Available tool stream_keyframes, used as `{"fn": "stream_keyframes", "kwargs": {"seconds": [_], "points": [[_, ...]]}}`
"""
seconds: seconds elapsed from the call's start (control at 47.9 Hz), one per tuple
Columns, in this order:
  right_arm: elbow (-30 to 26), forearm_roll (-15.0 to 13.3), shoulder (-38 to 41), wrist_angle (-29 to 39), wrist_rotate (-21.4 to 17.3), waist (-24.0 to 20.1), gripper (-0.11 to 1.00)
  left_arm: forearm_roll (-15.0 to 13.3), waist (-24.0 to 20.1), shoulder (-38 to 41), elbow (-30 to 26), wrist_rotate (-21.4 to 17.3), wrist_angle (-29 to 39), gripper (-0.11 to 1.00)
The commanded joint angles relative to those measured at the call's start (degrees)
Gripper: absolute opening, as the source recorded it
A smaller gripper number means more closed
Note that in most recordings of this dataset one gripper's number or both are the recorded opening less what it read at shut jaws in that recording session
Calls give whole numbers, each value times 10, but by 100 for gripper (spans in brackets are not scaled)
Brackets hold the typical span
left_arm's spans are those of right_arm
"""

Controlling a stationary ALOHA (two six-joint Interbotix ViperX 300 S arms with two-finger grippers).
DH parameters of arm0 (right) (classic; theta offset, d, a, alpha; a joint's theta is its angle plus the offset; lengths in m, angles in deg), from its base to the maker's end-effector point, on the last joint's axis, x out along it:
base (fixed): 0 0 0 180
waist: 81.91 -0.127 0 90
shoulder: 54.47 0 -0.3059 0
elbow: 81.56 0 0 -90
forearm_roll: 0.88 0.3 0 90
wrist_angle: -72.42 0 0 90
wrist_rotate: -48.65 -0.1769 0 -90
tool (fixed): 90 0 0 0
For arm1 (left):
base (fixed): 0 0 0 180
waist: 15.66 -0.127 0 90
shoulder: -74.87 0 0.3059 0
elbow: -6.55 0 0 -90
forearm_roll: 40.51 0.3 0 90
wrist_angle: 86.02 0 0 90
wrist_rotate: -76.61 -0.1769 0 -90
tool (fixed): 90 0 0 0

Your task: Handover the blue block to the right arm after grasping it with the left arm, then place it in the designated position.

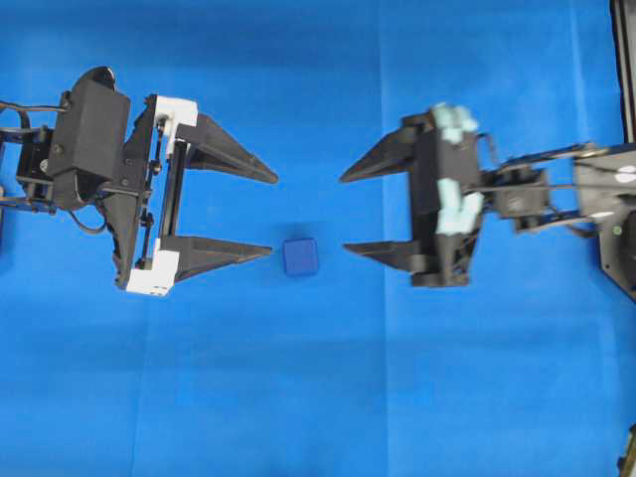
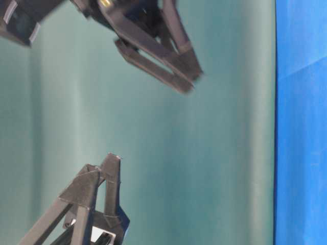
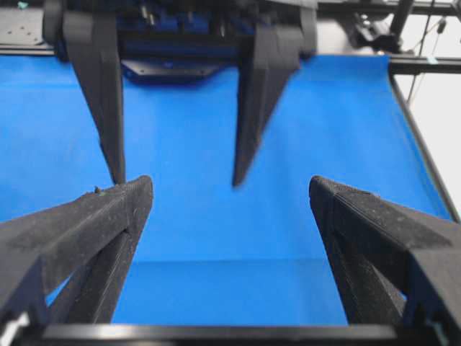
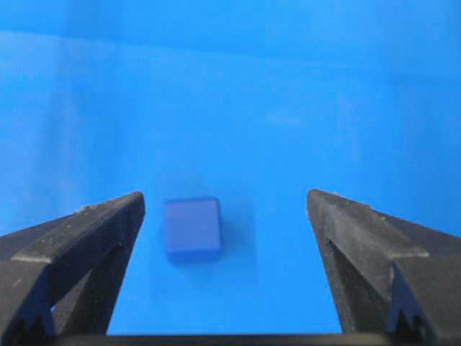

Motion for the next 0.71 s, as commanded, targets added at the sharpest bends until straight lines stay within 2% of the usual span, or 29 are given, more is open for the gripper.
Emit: {"fn": "stream_keyframes", "kwargs": {"seconds": [0.0,0.313,0.689], "points": [[2,-1,-40,16,0,-2,84,1,-2,-10,-14,0,-4,93],[40,1,-130,61,-4,-2,84,1,-2,-10,-15,0,-5,93],[42,0,-134,56,-4,-2,84,0,-2,-7,-17,1,-6,93]]}}
